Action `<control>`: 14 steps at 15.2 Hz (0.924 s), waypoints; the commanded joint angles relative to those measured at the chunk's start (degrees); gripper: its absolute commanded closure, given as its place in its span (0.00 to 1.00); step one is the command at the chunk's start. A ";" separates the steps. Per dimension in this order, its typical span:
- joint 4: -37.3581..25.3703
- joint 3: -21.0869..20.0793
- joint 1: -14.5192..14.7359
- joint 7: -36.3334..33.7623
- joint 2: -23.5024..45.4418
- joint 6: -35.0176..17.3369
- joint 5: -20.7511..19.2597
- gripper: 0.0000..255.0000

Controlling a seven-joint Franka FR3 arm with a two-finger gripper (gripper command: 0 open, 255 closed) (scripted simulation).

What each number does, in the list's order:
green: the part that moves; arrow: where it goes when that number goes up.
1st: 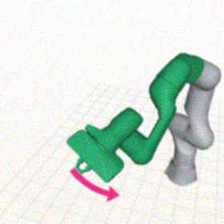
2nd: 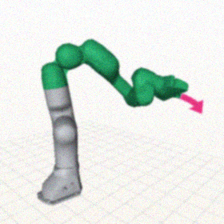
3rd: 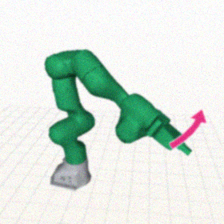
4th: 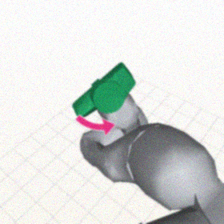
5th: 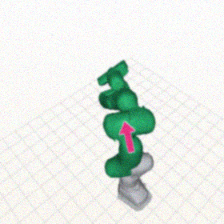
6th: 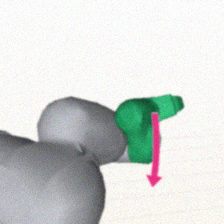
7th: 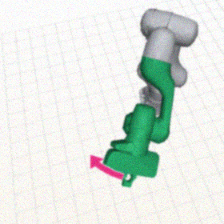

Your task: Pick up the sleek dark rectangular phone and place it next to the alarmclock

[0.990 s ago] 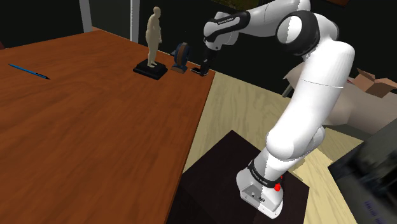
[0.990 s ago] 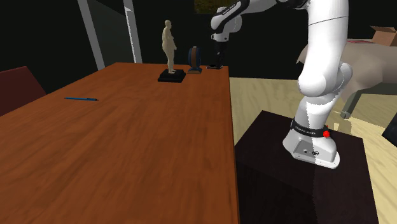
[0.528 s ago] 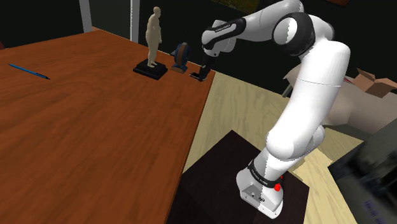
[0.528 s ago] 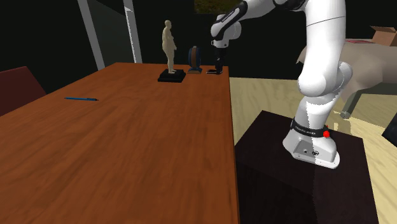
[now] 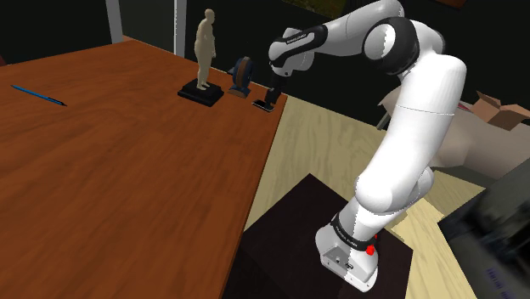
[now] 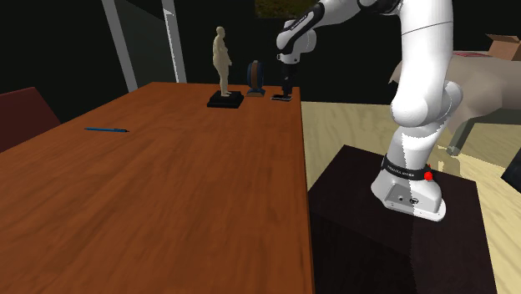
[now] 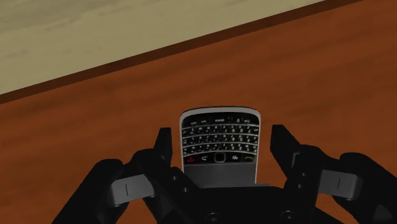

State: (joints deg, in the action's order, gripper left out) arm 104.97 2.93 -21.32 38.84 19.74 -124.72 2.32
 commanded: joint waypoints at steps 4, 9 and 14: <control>0.00 0.00 0.00 0.00 0.00 0.00 0.00 0.00; -3.30 0.12 0.00 -0.18 -3.01 6.29 -0.28 0.00; -3.30 0.12 0.00 -0.18 -3.01 6.29 -0.28 0.00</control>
State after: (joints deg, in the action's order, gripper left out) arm 101.72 3.06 -21.32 38.66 16.74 -118.50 2.04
